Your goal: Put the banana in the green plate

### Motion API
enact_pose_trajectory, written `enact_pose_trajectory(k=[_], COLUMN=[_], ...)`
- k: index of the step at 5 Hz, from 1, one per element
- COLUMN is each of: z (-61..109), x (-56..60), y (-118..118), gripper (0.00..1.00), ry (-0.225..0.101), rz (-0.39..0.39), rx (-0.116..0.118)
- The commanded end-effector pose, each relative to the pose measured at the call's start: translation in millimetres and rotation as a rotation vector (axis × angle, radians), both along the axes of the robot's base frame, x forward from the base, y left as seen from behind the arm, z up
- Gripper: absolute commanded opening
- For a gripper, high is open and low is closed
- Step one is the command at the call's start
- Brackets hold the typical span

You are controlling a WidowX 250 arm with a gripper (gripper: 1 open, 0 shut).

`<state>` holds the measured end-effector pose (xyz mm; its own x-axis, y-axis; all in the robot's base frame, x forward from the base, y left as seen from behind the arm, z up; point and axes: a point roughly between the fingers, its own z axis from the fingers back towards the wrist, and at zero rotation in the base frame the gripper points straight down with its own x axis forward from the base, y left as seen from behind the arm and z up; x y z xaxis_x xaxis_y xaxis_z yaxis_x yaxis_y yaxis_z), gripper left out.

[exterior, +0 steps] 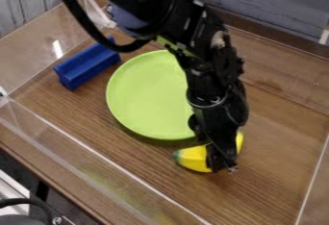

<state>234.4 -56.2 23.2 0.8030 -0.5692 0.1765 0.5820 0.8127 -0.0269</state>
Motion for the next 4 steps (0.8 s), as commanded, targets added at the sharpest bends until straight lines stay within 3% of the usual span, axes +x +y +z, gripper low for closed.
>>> enact_pose_trajectory(k=[1, 2, 4], z=[2.9, 9.2, 6.3], x=[3.5, 8.6, 9.3], y=[2.4, -0.4, -27.8], gripper=[0.0, 0.0, 0.0], ry=[0.02, 0.026, 0.03], rz=[0.028, 0.046, -0.032], rx=[0.006, 0.001, -0.018])
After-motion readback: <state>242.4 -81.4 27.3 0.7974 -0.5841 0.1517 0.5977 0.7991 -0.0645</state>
